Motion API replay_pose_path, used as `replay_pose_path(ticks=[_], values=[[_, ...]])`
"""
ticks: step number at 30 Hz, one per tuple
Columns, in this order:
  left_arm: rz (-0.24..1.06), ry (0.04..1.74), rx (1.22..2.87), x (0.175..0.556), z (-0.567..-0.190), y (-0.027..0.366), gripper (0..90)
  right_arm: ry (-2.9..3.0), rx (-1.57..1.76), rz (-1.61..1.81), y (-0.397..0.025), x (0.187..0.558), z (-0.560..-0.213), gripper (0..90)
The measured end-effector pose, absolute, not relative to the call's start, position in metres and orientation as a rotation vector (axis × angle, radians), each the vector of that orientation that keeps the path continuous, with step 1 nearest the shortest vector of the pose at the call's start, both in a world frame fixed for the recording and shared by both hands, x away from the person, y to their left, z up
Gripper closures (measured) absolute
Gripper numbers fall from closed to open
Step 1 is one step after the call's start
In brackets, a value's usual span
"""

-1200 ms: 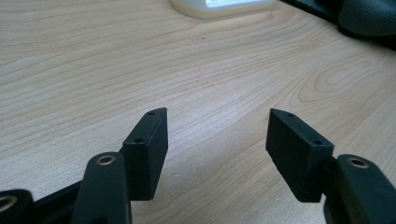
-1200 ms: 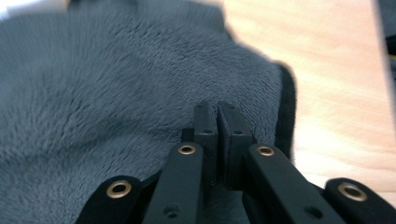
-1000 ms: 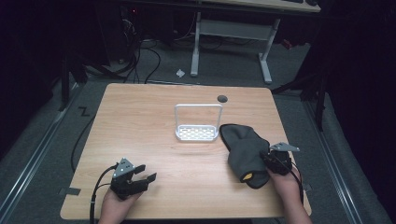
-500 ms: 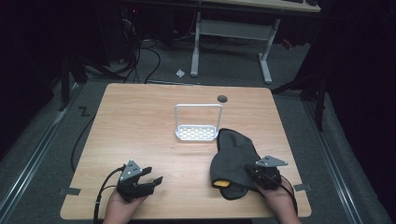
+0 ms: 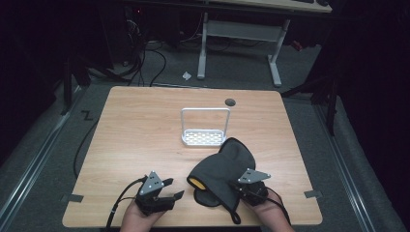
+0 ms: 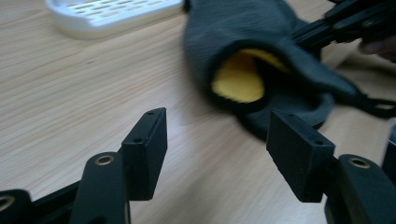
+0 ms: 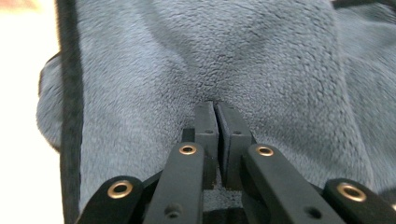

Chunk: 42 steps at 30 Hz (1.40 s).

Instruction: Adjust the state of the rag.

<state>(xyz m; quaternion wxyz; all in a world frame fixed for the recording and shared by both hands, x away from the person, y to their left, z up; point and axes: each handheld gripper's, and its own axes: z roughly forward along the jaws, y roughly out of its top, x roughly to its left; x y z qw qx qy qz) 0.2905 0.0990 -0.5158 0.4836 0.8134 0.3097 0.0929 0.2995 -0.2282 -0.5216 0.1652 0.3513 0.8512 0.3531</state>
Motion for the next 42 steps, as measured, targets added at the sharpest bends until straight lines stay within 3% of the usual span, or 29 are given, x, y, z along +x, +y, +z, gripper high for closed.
replay_pose_path(ticks=[6,9,14,20,24,25,26,30,39,42], values=[[0.201,0.651,2.016,0.277,-0.513,0.07,38.9,2.487,0.91,1.036,-0.2,0.296,-0.522,87.7],[0.197,0.614,2.034,0.272,-0.515,0.057,38.8,2.494,0.881,1.069,-0.193,0.294,-0.517,81.9],[0.214,0.551,2.071,0.27,-0.521,0.035,36.1,2.266,0.953,1.181,-0.228,0.287,-0.489,76.3],[0.278,0.545,2.209,0.272,-0.535,0.015,34.1,2.186,1.095,1.164,-0.262,0.295,-0.494,75.7],[0.335,0.561,2.225,0.271,-0.536,0.013,52.9,2.16,1.149,1.148,-0.273,0.301,-0.498,74.9],[0.332,0.576,2.221,0.272,-0.536,0.015,52.9,2.16,1.149,1.148,-0.273,0.301,-0.498,74.9],[0.307,0.594,2.208,0.274,-0.534,0.018,63.0,2.15,1.16,1.144,-0.274,0.302,-0.499,74.6],[0.272,0.603,2.191,0.274,-0.528,0.023,70.1,2.147,1.163,1.129,-0.276,0.304,-0.501,73.6],[0.216,0.627,2.117,0.275,-0.511,0.04,66.5,2.148,1.181,1.119,-0.278,0.306,-0.504,72.1],[0.157,0.656,2.13,0.277,-0.517,0.04,60.2,2.162,1.17,1.116,-0.277,0.306,-0.505,71.2]])
